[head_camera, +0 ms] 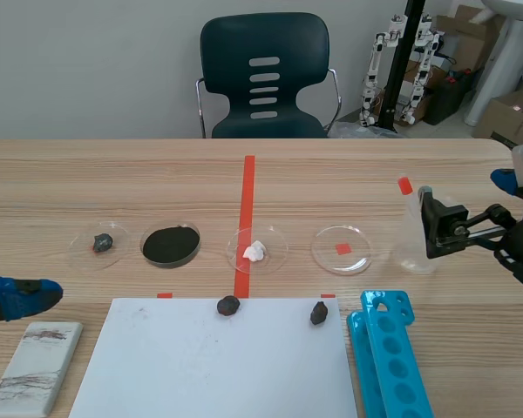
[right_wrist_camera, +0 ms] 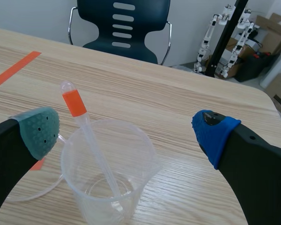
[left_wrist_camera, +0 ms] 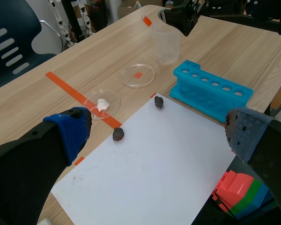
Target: Put the dropper in the beaker
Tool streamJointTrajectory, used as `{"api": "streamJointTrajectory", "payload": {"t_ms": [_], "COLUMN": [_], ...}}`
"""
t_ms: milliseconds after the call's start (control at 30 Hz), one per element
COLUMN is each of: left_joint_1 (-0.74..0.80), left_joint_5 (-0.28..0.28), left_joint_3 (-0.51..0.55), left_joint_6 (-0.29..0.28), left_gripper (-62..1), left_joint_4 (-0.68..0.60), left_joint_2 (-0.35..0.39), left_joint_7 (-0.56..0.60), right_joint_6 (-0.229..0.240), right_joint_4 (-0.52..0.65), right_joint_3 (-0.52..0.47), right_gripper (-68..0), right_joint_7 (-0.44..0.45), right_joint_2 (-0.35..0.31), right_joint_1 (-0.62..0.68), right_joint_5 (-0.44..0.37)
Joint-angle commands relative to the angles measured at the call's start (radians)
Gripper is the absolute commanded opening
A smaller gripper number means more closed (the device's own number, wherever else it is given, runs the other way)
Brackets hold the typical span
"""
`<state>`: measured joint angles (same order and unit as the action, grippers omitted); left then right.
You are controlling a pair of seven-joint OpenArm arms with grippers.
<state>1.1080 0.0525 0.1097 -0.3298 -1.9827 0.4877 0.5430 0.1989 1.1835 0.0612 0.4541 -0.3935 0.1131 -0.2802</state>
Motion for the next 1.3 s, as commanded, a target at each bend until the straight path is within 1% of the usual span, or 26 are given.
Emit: {"api": "streamJointTrajectory", "payload": {"t_ms": [0,67,200,367,433,1267], "left_joint_1": [0.002,0.002,0.002,0.002,0.002,0.002], "left_joint_5": [-0.01,-0.01,-0.01,-0.01,-0.01,-0.01], "left_joint_3": [-0.004,-0.004,-0.004,-0.004,-0.004,-0.004], "left_joint_6": [0.002,0.002,0.002,0.002,0.002,0.002], "left_gripper": [-1.1,-1.1,-1.1,-1.1,-1.1,-1.1], "left_joint_4": [-0.012,-0.012,-0.012,-0.012,-0.012,-0.012], "left_joint_2": [-0.002,-0.003,-0.003,-0.003,-0.003,-0.003], "left_joint_7": [0.014,0.014,0.014,0.014,0.014,0.014], "right_joint_6": [0.0,0.0,0.0,0.0,0.008,0.007], "right_joint_4": [0.009,0.011,0.013,0.013,0.013,0.013], "right_joint_3": [-0.001,-0.001,-0.001,-0.001,-0.001,-0.001], "right_gripper": [-5.8,-4.1,-2.8,-2.8,-2.8,-2.8], "right_joint_7": [0.048,0.084,0.11,0.114,0.114,0.122], "right_joint_2": [-0.011,-0.011,-0.011,-0.011,-0.011,-0.011], "right_joint_1": [0.001,0.01,0.026,0.023,0.019,0.019], "right_joint_5": [-0.008,-0.008,-0.008,-0.008,-0.008,-0.008]}}
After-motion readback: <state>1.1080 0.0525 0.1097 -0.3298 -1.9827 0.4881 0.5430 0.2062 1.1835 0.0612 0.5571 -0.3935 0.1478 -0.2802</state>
